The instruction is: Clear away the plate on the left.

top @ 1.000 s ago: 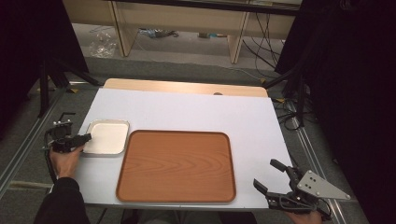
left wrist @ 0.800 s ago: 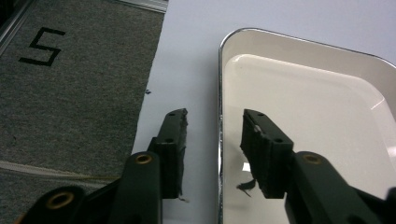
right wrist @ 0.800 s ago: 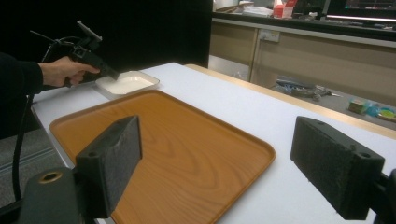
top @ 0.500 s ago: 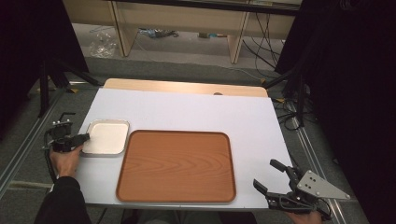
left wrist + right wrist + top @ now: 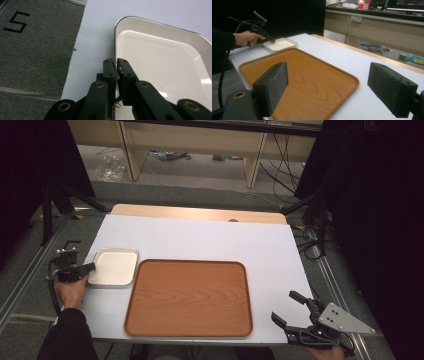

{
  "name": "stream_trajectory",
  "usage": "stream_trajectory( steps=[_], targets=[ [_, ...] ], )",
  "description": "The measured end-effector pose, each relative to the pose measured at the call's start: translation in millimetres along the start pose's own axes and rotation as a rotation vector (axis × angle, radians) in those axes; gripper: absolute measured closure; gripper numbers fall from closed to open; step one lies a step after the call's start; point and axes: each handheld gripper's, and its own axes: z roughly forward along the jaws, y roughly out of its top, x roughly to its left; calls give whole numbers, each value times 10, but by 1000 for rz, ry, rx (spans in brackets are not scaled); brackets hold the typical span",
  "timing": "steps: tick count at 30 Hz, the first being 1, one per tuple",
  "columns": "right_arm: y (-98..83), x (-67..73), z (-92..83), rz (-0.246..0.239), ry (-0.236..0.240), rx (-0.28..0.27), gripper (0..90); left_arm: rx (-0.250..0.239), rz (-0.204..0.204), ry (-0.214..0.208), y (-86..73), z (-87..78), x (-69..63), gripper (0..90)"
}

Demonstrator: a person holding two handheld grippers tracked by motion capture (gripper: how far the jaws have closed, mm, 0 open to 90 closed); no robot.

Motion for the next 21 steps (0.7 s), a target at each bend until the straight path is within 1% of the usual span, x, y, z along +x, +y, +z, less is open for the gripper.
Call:
stream_trajectory(
  steps=[1, 2, 3, 4, 5, 6, 7, 8, 9, 11, 12, 13, 15, 18, 19, 20, 21],
  targets=[
    [-2, -1, 9, -1, -4, -14, 176, -2, -17, -16, -4, -6, 12, 864],
    [-2, -1, 9, -1, -4, -14, 176, -2, -17, -16, -4, -6, 12, 868],
    [-11, 5, 31, 9, 3, -36, 175, -18, -21, -30, -1, -11, 10, 868],
    [-6, 3, 19, -1, -6, -30, 176, -41, -34, -34, 7, -43, -2, 881],
    [-6, 3, 19, -1, -6, -30, 176, -41, -34, -34, 7, -43, -2, 882],
    [-5, -11, 26, -19, -8, -45, 176, -55, -26, -34, 14, -48, -10, 882],
    [-2, 2, 8, 2, -2, -4, 176, -55, -18, -35, 21, -59, -11, 884],
    [-2, 2, 8, 2, -2, -4, 176, -57, -21, -36, 22, -61, -13, 884],
    [-4, -11, 16, -18, -10, -42, 176, -64, -26, -41, 23, -63, -11, 884],
    [-3, -11, 16, -16, -11, -41, 176, -72, -36, -43, 36, -87, -10, 885],
    [-5, -12, 19, -17, -14, -39, 176, -88, -35, -42, 42, -92, -18, 885],
    [-6, -9, 18, -15, -13, -36, 175, -81, -39, -33, 52, -109, -31, 885],
    [-3, -10, 16, -15, -10, -41, 176, -88, -19, -45, 70, -125, -32, 886],
    [-4, -1, 20, -20, -12, -37, 176, -124, -64, -67, 84, -159, -19, 885],
    [-3, 11, 12, -4, -6, -27, 177, -141, -79, -78, 90, -182, -14, 886],
    [-3, 5, 12, -6, -9, -30, 176, -149, -84, -82, 96, -193, -14, 886],
    [-3, -8, 17, -20, -16, -39, 177, -156, -85, -82, 106, -212, -14, 885]
  ],
)
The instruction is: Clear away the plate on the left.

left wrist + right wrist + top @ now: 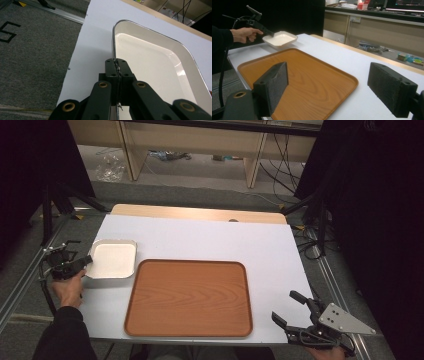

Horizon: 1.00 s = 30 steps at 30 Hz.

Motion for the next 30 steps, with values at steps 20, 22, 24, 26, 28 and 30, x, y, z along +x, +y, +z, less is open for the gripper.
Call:
stream_trajectory(
  steps=[20, 22, 24, 26, 28, 30],
  targets=[
    [0, 12, -16, 24, 7, 12, 177, -12, 36, -93, 48, -198, -372, 885],
    [0, -3, -5, 7, 8, -15, 177, -3, 55, -115, 34, -219, -453, 885],
    [-4, 11, -5, 27, 19, 1, 177, 0, 78, -161, 24, -225, -544, 885],
    [-1, 17, -14, 26, 13, 5, 177, 10, 95, -183, 8, -220, -635, 885],
    [-3, 16, -14, 23, 10, 11, 177, 20, 111, -191, -16, -211, -706, 885],
    [-3, 15, -13, 24, 10, 10, 177, 35, 125, -204, -46, -203, -771, 885]
  ],
)
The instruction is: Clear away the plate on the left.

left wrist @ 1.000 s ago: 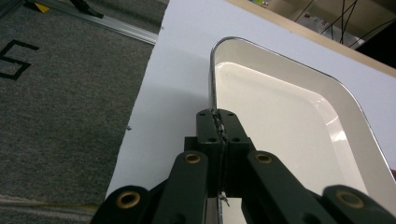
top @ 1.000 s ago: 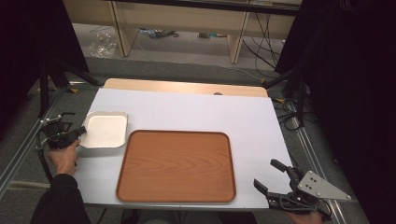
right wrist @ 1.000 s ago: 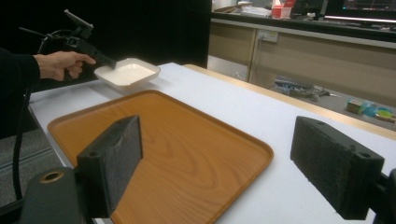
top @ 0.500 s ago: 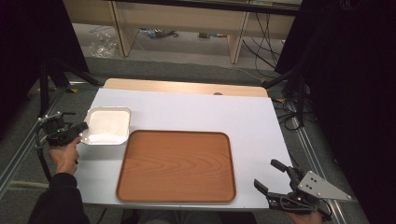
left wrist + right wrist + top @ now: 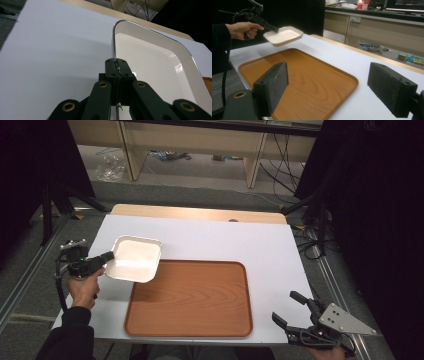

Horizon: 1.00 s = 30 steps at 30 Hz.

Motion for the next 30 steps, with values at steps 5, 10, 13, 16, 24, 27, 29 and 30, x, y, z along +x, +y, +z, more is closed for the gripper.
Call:
stream_trajectory(
  steps=[5, 10, 13, 16, 24, 27, 29, 30],
  targets=[
    [-3, -8, 1, 3, -6, 0, 177, 11, 18, -27, -41, 23, -123, 885],
    [-2, -6, 0, 4, -6, -1, 177, 18, 35, -59, -82, 24, -244, 885],
    [-3, -6, 2, 3, -7, 5, 177, 28, 35, -73, -127, 24, -316, 885],
    [-4, -13, 6, 9, -3, 0, 177, 41, 46, -94, -184, 25, -402, 885],
    [-4, -10, 5, 7, -4, -1, 177, 59, 80, -131, -276, 29, -631, 885],
    [-8, -14, 14, 14, 5, -3, 177, 57, 80, -138, -299, 23, -696, 885],
    [-7, -13, 13, 16, 7, -9, 177, 64, 81, -152, -333, 42, -736, 885],
    [-7, -14, 14, 15, 7, -7, 177, 73, 89, -157, -350, 56, -756, 885]
  ],
)
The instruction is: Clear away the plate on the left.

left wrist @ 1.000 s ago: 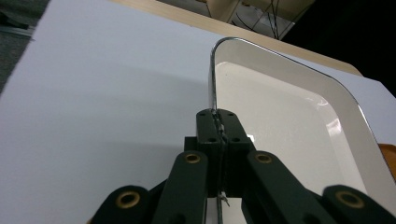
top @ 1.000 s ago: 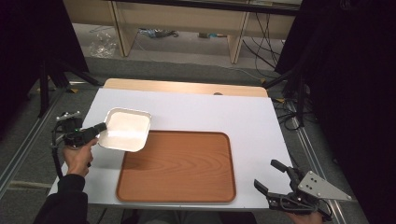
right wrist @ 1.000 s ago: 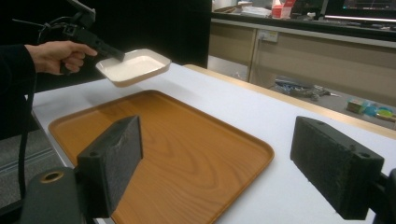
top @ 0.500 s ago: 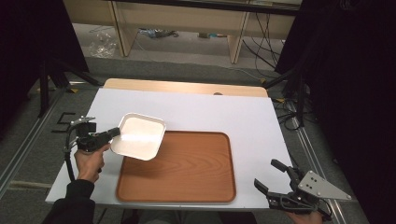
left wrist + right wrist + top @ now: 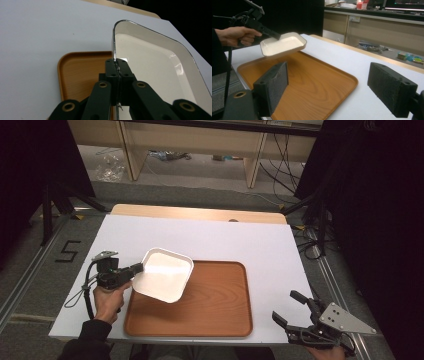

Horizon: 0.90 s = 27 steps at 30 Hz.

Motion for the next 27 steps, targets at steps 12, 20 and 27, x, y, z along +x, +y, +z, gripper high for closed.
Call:
stream_trajectory(
  steps=[12, 20, 27],
  targets=[
    [2, 1, 1, -2, 1, 0, 177, 127, 81, -39, -175, 275, -277, 885],
    [2, 5, -11, -7, -6, 9, 177, 141, 92, -47, -240, 343, -390, 885],
    [-2, 1, -1, -1, 3, 4, 177, 198, 115, -60, -351, 481, -490, 885]
  ],
)
